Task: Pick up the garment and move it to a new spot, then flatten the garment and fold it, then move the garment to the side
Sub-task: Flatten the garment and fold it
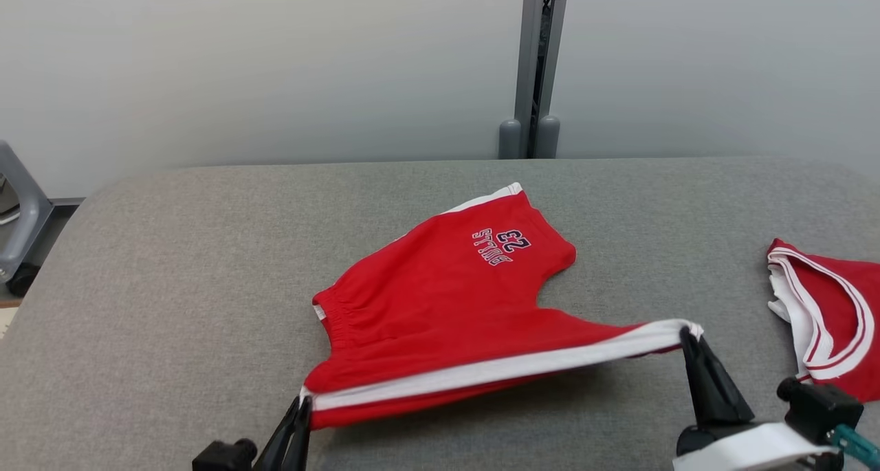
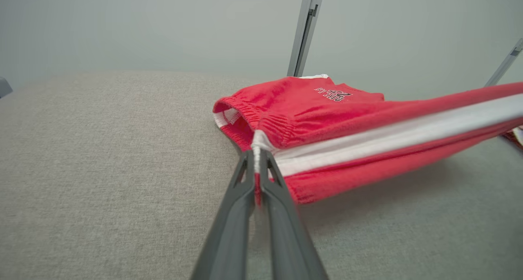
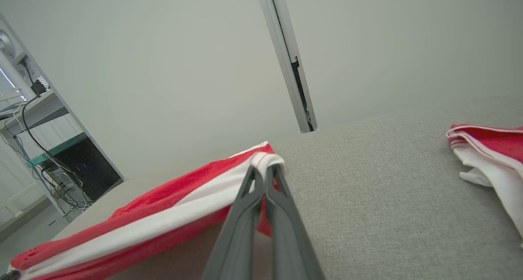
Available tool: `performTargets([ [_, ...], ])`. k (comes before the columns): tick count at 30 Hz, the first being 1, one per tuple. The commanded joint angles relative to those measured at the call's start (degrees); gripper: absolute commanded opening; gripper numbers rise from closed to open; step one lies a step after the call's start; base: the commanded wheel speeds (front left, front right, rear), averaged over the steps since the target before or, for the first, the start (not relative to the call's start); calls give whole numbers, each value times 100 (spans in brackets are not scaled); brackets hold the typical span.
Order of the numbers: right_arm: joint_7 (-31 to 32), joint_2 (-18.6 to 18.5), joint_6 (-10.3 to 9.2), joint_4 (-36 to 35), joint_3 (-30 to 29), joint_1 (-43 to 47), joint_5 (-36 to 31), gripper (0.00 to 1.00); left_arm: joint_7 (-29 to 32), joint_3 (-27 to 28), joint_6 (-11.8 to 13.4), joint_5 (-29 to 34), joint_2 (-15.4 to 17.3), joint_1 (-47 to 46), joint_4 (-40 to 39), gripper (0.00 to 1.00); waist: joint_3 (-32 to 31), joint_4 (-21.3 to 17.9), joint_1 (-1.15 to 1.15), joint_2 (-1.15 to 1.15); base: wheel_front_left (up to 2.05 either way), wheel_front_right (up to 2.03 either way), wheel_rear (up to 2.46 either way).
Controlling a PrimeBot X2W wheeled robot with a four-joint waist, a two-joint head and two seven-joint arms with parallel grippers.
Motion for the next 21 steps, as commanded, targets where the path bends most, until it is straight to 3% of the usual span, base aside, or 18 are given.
performTargets([
  [1, -41, -74, -37, -18, -44, -159, -33, 0, 1, 7, 9, -27, 69, -152, -60, 0, 39, 45, 0, 0, 0, 0, 0],
  [8, -34, -222, -33, 531, -70, -1114, -401, 0, 1, -428, -25, -334, 57, -894, -8, 0, 372, 323, 0, 0, 0, 0, 0],
  [21, 54, -613, -25, 2480, 204, -3730, -1013, 0, 0, -1038, 189, -1060, 54, -2625, 630, 0, 1668, 905, 0, 0, 0, 0, 0],
])
